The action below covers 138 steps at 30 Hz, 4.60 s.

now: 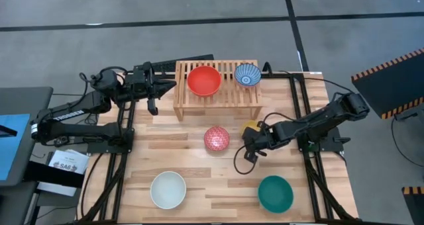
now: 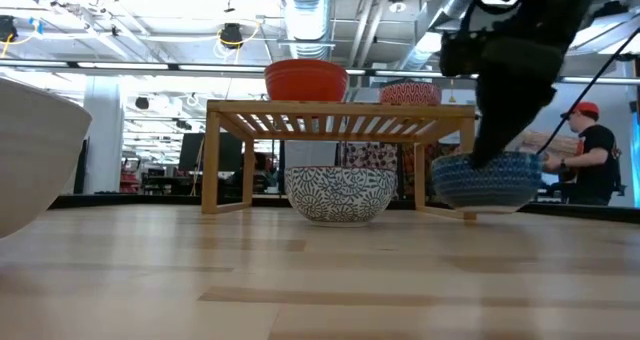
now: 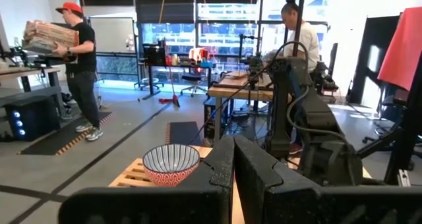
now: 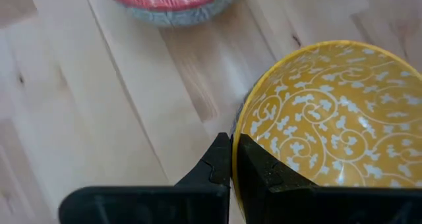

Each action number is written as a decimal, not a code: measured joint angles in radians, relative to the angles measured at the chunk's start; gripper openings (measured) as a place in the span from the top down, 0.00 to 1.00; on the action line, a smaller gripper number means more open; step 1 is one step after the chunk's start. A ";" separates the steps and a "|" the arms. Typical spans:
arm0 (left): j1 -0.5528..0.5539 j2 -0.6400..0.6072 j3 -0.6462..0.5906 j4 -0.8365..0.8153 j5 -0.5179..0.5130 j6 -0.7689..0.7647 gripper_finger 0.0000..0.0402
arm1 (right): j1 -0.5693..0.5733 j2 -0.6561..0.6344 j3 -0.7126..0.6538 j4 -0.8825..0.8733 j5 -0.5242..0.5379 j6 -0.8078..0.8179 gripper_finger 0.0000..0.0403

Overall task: Place and stack bowls onto a shelf
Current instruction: Remove the small yellow bowl from the stacked small bowls on the shelf, then remove the small blue bowl on the shelf

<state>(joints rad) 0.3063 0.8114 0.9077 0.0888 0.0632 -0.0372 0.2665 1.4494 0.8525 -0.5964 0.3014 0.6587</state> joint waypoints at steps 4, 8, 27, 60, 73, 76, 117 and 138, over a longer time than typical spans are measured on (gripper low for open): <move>0.000 0.000 0.000 -0.001 -0.013 0.000 1.00 | 0.000 -0.001 -0.008 -0.013 -0.007 0.002 0.92; 0.000 0.000 0.000 -0.001 -0.020 0.000 1.00 | 0.000 -0.001 -0.005 0.005 -0.025 -0.002 0.90; 0.000 0.000 0.000 -0.001 -0.023 -0.001 1.00 | 0.000 -0.001 -0.005 0.003 -0.068 -0.004 0.80; 0.000 -0.001 0.000 -0.024 0.028 -0.033 1.00 | -0.036 -0.458 -0.025 -0.178 0.043 0.080 0.37; 0.000 -0.001 0.000 -0.027 -0.028 -0.027 1.00 | -0.371 -0.535 0.050 0.207 0.041 -0.247 0.37; 0.000 0.000 0.000 -0.028 -0.034 -0.014 1.00 | -0.480 -0.437 0.181 0.129 -0.036 -0.392 0.37; 0.000 -0.162 -0.001 -0.147 -0.028 0.035 1.00 | -0.468 -0.166 0.448 -0.148 -0.184 -0.633 0.88; 0.000 -0.144 -0.001 -0.161 0.038 0.035 1.00 | 0.174 0.417 0.518 -0.072 -0.169 -0.127 0.88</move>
<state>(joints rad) 0.3061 0.6674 0.9066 -0.0720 0.1013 -0.0021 0.4402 1.8663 1.3700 -0.6686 0.1320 0.5316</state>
